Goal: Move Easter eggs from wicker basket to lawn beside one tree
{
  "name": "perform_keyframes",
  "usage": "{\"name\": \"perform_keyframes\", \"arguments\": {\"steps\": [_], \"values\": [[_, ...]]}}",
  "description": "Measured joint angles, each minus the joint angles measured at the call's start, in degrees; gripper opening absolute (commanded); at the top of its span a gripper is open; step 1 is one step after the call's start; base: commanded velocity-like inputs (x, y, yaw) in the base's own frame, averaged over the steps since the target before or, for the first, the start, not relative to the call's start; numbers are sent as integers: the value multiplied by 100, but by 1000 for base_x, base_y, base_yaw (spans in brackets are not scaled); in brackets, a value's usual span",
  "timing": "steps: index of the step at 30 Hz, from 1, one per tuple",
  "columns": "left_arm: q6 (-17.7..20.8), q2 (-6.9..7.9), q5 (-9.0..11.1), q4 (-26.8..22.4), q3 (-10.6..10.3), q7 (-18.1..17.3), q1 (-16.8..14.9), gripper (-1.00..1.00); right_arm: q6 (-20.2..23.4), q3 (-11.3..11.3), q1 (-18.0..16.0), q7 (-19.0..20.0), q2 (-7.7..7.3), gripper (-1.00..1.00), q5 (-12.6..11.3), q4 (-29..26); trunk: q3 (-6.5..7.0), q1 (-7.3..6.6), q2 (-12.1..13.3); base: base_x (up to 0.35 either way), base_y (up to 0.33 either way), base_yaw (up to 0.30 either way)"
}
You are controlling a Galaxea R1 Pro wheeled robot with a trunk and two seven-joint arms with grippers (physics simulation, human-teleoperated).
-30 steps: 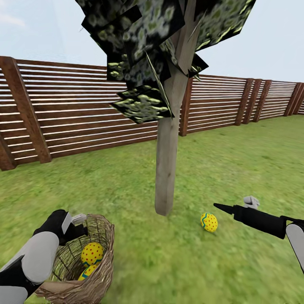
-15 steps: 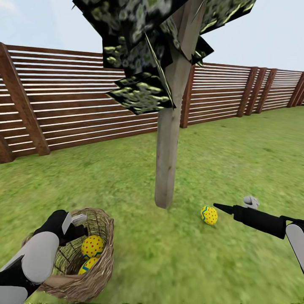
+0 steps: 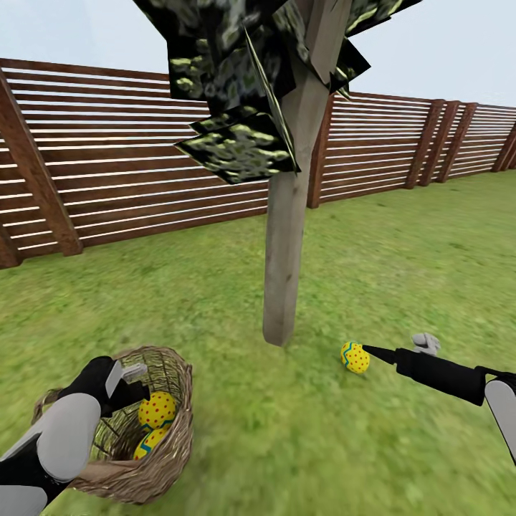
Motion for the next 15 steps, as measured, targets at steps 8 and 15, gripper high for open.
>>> {"name": "perform_keyframes", "arguments": {"steps": [8, 15], "values": [[-20, 0, -1, -6, 0, -1, 0, 100, -1, -9, 0, 0, -6, 100, -8, 0, -132, 16, -8, 0, 0, 0], [-42, -16, -3, -17, 1, 5, 0, 100, -1, -16, 0, 6, -7, 100, -19, 0, -288, 34, -17, 0, 0, 0]]}}
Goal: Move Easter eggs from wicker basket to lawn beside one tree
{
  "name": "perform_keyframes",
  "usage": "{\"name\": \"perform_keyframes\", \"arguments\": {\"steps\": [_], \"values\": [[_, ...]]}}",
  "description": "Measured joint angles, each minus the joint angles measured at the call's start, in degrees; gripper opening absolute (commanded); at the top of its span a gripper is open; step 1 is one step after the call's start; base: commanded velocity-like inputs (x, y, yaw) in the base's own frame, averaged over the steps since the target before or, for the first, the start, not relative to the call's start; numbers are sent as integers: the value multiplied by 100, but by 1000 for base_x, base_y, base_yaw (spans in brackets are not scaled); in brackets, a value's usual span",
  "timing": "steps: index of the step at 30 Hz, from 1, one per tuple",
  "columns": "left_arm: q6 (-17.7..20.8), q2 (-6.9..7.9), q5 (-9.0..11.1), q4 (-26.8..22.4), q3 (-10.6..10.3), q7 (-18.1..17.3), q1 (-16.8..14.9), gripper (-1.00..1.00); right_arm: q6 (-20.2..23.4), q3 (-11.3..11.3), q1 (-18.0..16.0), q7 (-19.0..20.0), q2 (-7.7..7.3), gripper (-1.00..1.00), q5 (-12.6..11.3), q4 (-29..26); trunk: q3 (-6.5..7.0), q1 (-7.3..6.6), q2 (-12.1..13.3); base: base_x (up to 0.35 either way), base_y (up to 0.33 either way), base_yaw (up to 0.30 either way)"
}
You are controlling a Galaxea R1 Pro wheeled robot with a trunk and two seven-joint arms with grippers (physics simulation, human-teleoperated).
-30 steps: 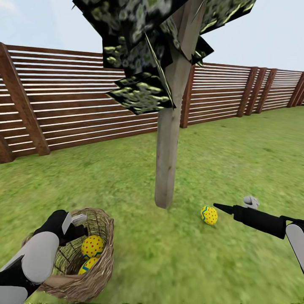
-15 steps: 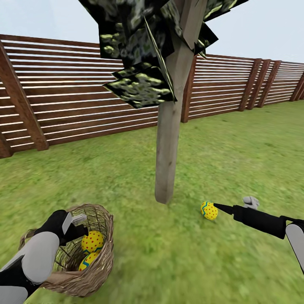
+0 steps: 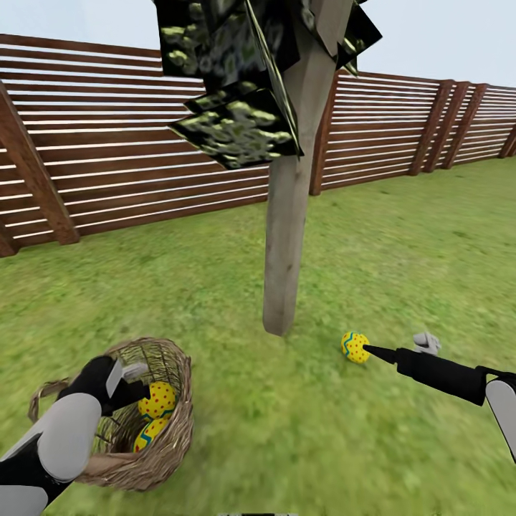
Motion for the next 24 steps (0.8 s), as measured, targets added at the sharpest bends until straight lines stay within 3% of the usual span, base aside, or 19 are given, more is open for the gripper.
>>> {"name": "perform_keyframes", "arguments": {"steps": [2, 24], "values": [[-28, -6, -1, -5, 0, 1, 0, 100, 0, 0, 0, 1, 0, 100, -1, 0, -44, 5, -3, 0, 0, 0], [-531, -45, -6, -29, -3, -6, 7, 100, 1, -1, 0, 47, 3, 100, -13, 0, -45, 5, -3, 0, 0, 0]]}}
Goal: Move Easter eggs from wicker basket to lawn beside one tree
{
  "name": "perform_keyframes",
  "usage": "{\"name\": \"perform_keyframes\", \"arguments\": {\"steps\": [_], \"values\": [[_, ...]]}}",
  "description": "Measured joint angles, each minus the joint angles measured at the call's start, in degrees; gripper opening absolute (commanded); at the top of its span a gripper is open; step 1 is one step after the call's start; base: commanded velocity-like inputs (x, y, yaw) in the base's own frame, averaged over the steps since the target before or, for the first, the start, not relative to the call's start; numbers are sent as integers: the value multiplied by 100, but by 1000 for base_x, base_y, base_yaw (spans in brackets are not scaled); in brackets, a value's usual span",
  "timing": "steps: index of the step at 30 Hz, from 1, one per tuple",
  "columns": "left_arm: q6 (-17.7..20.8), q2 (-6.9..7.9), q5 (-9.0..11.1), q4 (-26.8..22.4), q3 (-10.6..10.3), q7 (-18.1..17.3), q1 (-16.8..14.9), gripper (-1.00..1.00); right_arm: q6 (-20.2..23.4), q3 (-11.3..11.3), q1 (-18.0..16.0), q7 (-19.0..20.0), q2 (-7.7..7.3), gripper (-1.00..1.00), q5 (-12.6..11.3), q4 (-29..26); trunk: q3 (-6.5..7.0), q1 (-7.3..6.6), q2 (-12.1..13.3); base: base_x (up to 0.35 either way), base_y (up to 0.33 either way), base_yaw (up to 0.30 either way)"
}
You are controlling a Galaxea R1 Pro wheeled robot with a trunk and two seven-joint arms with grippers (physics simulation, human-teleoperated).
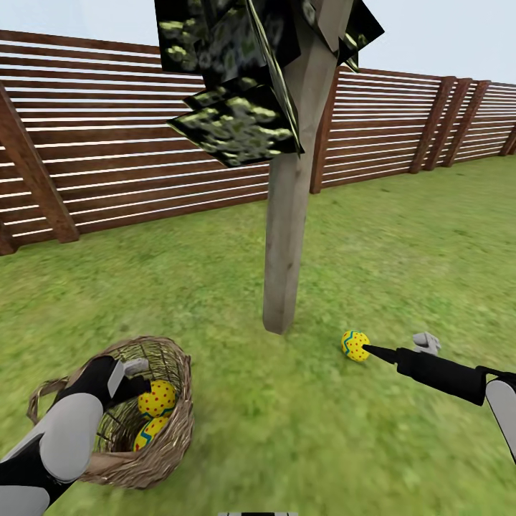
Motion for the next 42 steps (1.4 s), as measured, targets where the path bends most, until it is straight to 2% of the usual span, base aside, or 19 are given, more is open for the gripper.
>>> {"name": "perform_keyframes", "arguments": {"steps": [9, 42], "values": [[-175, -1, -1, -22, -1, 0, 1, 100, 0, 0, 0, 0, 4, 100, 0, 0, 0, 0, 0, 0, 0, 0], [-200, 12, -2, -34, -1, 3, 1, 100, -1, 9, 0, 1, 4, 100, 0, 1, 0, -1, 0, 66, 19, 0]]}}
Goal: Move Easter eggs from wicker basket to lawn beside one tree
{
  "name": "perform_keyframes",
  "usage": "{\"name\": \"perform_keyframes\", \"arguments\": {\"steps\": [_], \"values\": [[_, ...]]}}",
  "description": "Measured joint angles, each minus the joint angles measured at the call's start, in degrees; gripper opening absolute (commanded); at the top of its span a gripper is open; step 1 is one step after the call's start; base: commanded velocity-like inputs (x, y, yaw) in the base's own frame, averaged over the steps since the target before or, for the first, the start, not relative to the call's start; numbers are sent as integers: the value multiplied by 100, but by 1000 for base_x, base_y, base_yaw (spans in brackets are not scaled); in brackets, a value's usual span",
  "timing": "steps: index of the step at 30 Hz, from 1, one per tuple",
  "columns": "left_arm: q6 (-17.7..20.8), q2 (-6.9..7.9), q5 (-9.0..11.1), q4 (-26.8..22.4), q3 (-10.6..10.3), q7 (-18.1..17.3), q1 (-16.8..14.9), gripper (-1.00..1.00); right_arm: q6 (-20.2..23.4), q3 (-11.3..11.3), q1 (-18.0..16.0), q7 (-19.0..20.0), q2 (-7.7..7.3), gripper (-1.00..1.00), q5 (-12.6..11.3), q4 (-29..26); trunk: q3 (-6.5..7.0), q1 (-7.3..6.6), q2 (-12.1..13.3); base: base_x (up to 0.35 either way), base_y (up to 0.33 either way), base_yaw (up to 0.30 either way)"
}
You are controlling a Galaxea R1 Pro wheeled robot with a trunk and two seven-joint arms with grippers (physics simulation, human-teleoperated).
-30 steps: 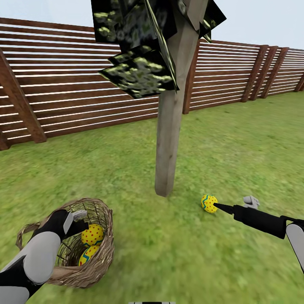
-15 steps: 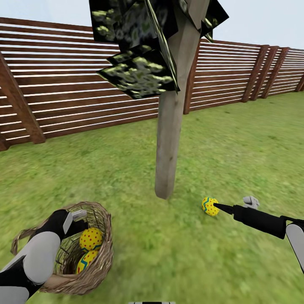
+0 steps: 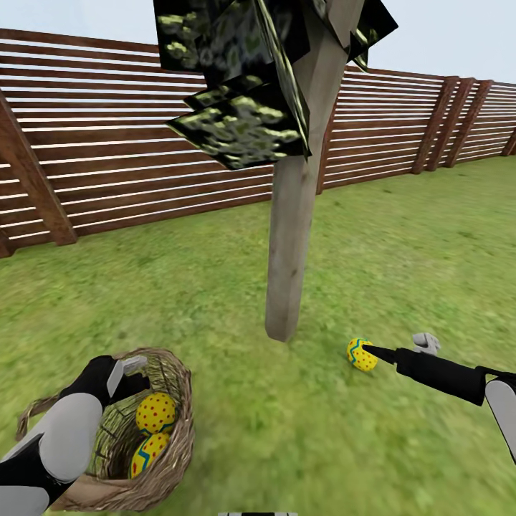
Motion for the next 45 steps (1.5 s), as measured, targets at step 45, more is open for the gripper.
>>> {"name": "perform_keyframes", "arguments": {"steps": [45], "values": [[-119, -4, -1, 3, 0, -3, 9, 100, 0, 0, 0, 17, 1, 100, 3, -1, -44, 7, -2, 5, 3, 0]]}}
